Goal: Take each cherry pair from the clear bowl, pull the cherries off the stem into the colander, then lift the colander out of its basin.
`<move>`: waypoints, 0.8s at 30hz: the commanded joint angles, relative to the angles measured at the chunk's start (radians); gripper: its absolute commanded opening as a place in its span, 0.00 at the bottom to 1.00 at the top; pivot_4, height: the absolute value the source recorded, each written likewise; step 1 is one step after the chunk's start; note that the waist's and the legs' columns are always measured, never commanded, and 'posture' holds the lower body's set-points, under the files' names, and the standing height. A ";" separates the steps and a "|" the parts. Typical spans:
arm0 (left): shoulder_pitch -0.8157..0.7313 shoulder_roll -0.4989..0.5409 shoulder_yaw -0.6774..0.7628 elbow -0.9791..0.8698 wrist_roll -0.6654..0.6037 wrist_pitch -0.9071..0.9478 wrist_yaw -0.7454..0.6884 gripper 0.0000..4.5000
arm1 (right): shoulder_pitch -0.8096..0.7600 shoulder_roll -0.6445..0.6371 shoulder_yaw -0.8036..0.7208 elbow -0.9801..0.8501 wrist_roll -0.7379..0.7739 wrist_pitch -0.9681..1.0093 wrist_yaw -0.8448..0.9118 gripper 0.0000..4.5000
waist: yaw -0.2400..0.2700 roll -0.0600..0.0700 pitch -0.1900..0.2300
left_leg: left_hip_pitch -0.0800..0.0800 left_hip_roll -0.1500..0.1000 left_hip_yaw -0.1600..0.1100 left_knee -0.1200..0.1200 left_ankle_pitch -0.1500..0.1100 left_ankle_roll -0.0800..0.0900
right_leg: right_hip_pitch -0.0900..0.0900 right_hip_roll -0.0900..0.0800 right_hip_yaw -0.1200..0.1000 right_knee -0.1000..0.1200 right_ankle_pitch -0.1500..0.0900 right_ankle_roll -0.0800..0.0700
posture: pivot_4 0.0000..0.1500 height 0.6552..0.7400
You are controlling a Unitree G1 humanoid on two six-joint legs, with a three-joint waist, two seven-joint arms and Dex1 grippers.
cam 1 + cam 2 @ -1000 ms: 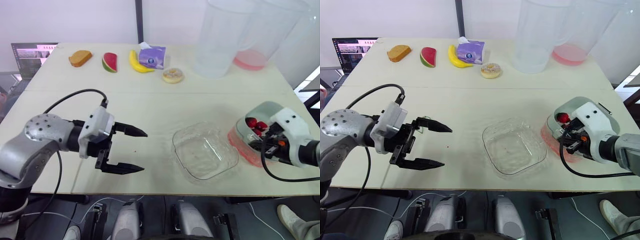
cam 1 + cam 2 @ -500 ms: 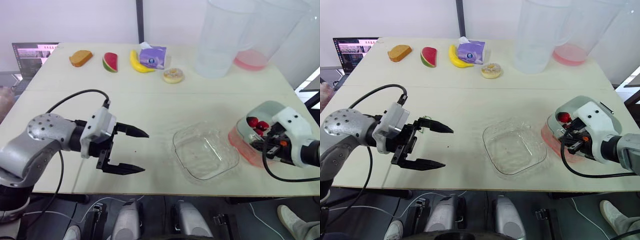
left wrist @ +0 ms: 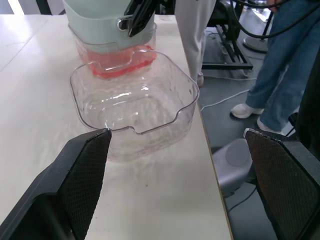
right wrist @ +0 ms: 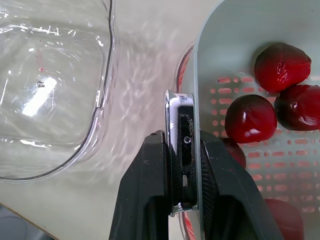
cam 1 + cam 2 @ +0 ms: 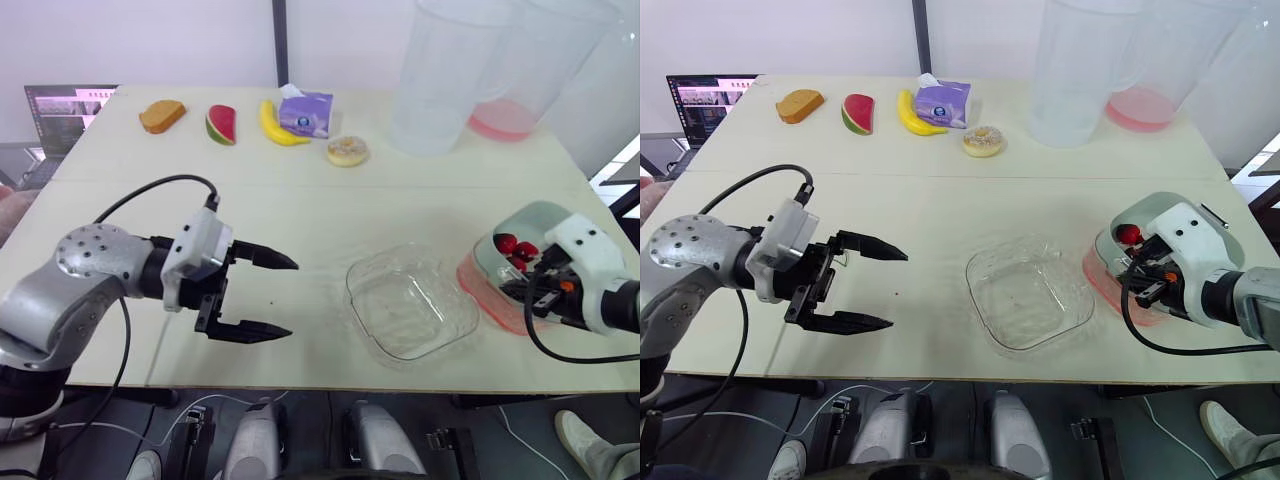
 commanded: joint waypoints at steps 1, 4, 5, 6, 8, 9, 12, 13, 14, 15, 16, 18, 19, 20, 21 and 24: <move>-0.008 -0.001 0.008 -0.008 0.002 -0.018 -0.001 1.00 | -0.005 0.002 -0.059 -0.024 -0.015 0.001 0.000 0.05 | 0.000 0.000 0.000 | 0.000 0.000 0.000 0.000 0.000 0.000 | 0.000 0.000 0.000 0.000 0.000 0.000 | 1.00 1.00; -0.005 -0.003 0.007 -0.004 0.005 -0.024 -0.004 1.00 | -0.001 0.005 -0.060 -0.030 -0.014 0.005 0.000 0.05 | 0.000 0.000 0.000 | 0.000 0.000 0.000 0.000 0.000 0.000 | 0.000 0.000 0.000 0.000 0.000 0.000 | 1.00 1.00; -0.005 -0.004 0.007 -0.003 0.005 -0.025 -0.005 1.00 | 0.000 0.006 -0.060 -0.031 -0.014 0.006 0.000 0.05 | 0.000 0.000 0.000 | 0.000 0.000 0.000 0.000 0.000 0.000 | 0.000 0.000 0.000 0.000 0.000 0.000 | 1.00 1.00; -0.005 -0.004 0.007 -0.001 0.006 -0.025 -0.006 1.00 | -0.001 0.006 -0.060 -0.031 -0.014 0.007 0.000 0.05 | 0.000 0.000 0.000 | 0.000 0.000 0.000 0.000 0.000 0.000 | 0.000 0.000 0.000 0.000 0.000 0.000 | 1.00 1.00; -0.005 -0.004 0.007 0.001 0.007 -0.028 -0.008 1.00 | -0.002 0.007 -0.061 -0.031 -0.014 0.010 0.000 0.05 | 0.000 0.000 0.000 | 0.000 0.000 0.000 0.000 0.000 0.000 | 0.000 0.000 0.000 0.000 0.000 0.000 | 1.00 1.00; -0.005 -0.004 0.007 0.003 0.008 -0.030 -0.008 1.00 | -0.002 0.007 -0.063 -0.031 -0.015 0.011 -0.001 0.05 | 0.000 0.000 0.000 | 0.000 0.000 0.000 0.000 0.000 0.000 | 0.000 0.000 0.000 0.000 0.000 0.000 | 1.00 1.00; -0.004 -0.005 0.005 0.007 0.010 -0.034 -0.010 1.00 | 0.000 0.007 -0.069 -0.032 -0.018 0.014 -0.002 0.05 | 0.000 0.000 0.000 | 0.000 0.000 0.000 0.000 0.000 0.000 | 0.000 0.000 0.000 0.000 0.000 0.000 | 1.00 1.00; -0.003 -0.006 0.004 0.008 0.011 -0.035 -0.011 1.00 | 0.002 0.008 -0.073 -0.033 -0.019 0.016 -0.002 0.05 | 0.001 0.000 0.000 | 0.000 0.000 0.000 0.000 0.000 0.000 | 0.000 0.000 0.000 0.000 0.000 0.000 | 1.00 1.00; -0.004 -0.006 0.003 0.008 0.012 -0.035 -0.010 1.00 | 0.003 0.008 -0.076 -0.034 -0.019 0.018 -0.002 0.05 | 0.001 0.000 0.000 | 0.000 0.000 0.000 0.000 0.000 0.000 | 0.000 0.000 0.000 0.000 0.000 0.000 | 1.00 1.00; -0.005 -0.007 0.003 0.009 0.012 -0.035 -0.010 1.00 | 0.003 0.009 -0.079 -0.035 -0.018 0.020 -0.002 0.05 | 0.001 0.000 0.000 | 0.000 0.000 0.000 0.000 0.000 0.000 | 0.000 0.000 0.000 0.000 0.000 0.000 | 1.00 1.00; -0.005 -0.008 0.002 0.009 0.012 -0.035 -0.011 1.00 | 0.004 0.010 -0.081 -0.035 -0.018 0.021 -0.003 0.05 | 0.001 0.000 0.000 | 0.000 0.000 0.000 0.000 0.000 0.000 | 0.000 0.000 0.000 0.000 0.000 0.000 | 1.00 1.00; -0.006 -0.011 0.002 0.010 0.013 -0.038 -0.010 1.00 | 0.006 0.014 -0.082 -0.038 -0.018 0.023 -0.004 0.05 | 0.001 0.000 0.000 | 0.000 0.000 0.000 0.000 0.000 0.000 | 0.000 0.000 0.000 0.000 0.000 0.000 | 1.00 1.00; -0.008 -0.014 0.002 0.011 0.013 -0.037 -0.007 1.00 | 0.008 0.015 -0.082 -0.039 -0.020 0.022 -0.005 0.05 | 0.001 0.000 0.000 | 0.000 0.000 0.000 0.000 0.000 0.000 | 0.000 0.000 0.000 0.000 0.000 0.000 | 1.00 1.00; -0.010 -0.016 0.000 0.013 0.014 -0.038 -0.007 1.00 | 0.011 0.017 -0.081 -0.041 -0.021 0.022 -0.005 0.05 | 0.001 0.000 0.000 | 0.000 0.000 0.000 0.000 0.000 0.000 | 0.000 0.000 0.000 0.000 0.000 0.000 | 1.00 1.00; -0.010 -0.017 -0.002 0.014 0.017 -0.040 -0.007 1.00 | 0.013 0.018 -0.081 -0.043 -0.021 0.021 -0.005 0.05 | 0.001 0.000 0.000 | 0.000 0.000 0.000 0.000 0.000 0.000 | 0.000 0.000 0.000 0.000 0.000 0.000 | 1.00 1.00; -0.010 -0.019 -0.007 0.016 0.027 -0.046 -0.014 1.00 | 0.010 0.022 -0.077 -0.046 -0.022 0.021 -0.008 0.05 | 0.000 0.000 0.000 | 0.000 0.000 0.000 0.000 0.000 0.000 | 0.000 0.000 0.000 0.000 0.000 0.000 | 1.00 1.00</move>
